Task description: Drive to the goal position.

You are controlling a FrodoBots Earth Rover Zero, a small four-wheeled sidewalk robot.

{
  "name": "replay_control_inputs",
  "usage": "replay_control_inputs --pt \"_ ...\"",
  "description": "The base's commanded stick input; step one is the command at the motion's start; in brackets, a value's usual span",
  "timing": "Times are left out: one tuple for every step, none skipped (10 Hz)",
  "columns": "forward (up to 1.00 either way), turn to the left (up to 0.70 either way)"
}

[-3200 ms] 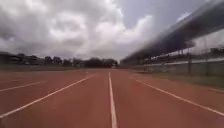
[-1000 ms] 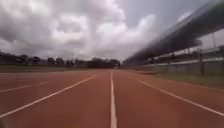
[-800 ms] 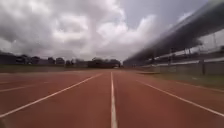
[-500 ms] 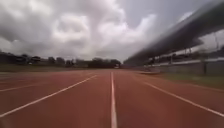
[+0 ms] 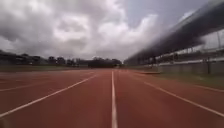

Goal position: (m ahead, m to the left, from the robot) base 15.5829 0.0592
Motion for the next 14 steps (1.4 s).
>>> replay_control_inputs --pt "0.70 0.00" --pt "0.70 0.00" --pt "0.70 0.00" --pt "0.70 0.00" --pt "0.70 0.00" --pt "0.70 0.00" --pt "0.70 0.00" --pt "0.70 0.00" --pt "0.70 0.00" --pt "0.70 0.00" --pt "0.70 0.00" --pt "0.70 0.00" --pt "0.70 0.00" --pt "0.70 0.00"
